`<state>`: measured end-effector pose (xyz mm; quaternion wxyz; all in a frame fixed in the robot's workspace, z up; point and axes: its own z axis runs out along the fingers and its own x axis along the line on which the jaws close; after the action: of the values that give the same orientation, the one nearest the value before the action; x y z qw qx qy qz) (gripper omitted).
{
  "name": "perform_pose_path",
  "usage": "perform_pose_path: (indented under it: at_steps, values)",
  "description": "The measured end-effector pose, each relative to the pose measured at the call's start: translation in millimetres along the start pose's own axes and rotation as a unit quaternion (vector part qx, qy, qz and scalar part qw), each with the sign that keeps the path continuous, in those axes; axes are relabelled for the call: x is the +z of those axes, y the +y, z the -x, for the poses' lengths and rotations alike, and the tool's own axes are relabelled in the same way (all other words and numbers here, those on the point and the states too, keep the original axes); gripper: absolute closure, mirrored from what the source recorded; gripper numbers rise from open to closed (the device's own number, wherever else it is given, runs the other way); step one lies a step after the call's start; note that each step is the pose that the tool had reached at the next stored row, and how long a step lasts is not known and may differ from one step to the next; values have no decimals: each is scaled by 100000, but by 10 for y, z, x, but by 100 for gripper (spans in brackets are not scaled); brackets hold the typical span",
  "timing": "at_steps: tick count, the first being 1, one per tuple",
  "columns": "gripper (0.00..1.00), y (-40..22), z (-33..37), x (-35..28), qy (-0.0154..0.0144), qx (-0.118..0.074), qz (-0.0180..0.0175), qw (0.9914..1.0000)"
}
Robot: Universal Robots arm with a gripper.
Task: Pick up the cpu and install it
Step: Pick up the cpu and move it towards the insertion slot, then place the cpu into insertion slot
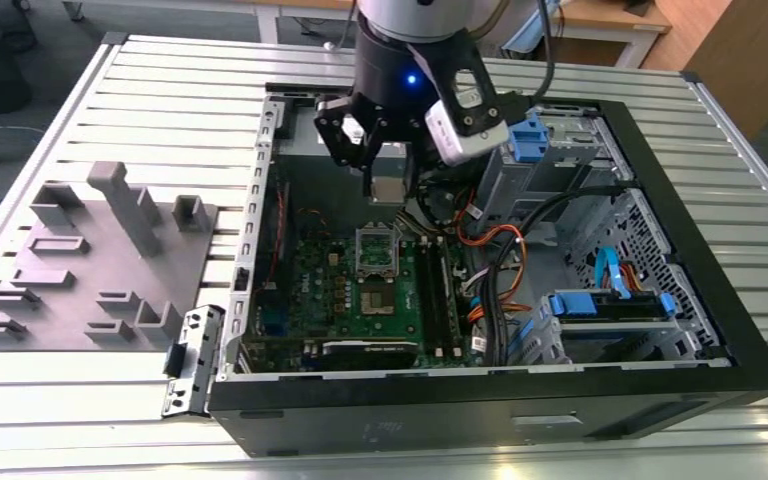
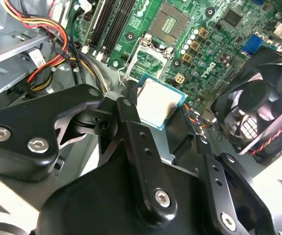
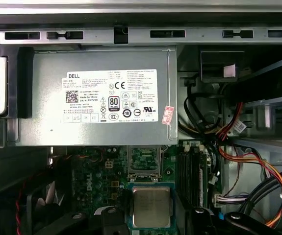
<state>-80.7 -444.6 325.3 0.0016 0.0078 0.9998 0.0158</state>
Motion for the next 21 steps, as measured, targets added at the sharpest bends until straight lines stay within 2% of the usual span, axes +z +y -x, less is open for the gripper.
perform_pose_path:
  at_steps: [10, 20, 21]
  values:
    - [53, -50, -19, 175, 4, 9, -13, 100000]
    - [53, -52, -18, 204, 5, 4, -29, 100000]
    - [53, -53, -18, 222, 2, 4, -28, 100000]
